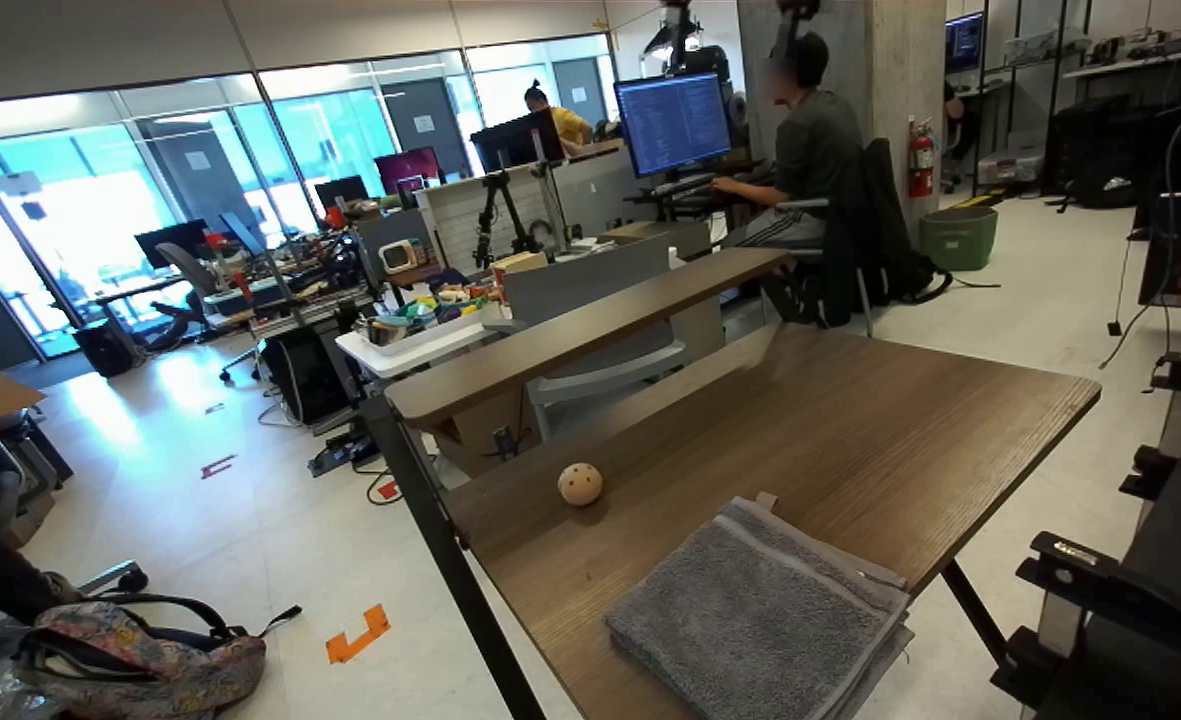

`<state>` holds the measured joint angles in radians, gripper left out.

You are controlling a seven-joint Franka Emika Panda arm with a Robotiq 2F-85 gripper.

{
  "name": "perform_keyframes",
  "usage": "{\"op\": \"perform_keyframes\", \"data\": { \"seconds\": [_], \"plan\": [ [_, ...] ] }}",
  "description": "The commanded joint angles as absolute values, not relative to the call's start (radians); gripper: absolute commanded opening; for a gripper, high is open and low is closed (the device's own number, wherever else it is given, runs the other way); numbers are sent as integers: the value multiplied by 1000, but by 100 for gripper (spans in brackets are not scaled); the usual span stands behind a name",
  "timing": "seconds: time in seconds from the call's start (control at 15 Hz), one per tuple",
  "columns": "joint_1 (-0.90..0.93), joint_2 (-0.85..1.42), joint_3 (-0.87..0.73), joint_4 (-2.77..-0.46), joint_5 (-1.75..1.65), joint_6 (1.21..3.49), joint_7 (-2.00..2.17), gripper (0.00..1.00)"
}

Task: Move the brown object to the right, the use the gray towel to wipe the table

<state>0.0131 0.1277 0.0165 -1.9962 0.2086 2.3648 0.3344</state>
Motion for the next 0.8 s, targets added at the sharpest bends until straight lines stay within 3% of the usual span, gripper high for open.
{"op": "perform_keyframes", "data": {
  "seconds": [0.0,0.2,0.33,0.4,0.73],
  "plan": [
    [58,306,47,-1877,288,2491,431,100],
    [115,452,40,-1807,249,2584,512,100],
    [157,526,-1,-1754,198,2521,586,100],
    [133,450,29,-1839,246,2566,518,100],
    [151,533,6,-1776,222,2561,558,100]
  ]
}}
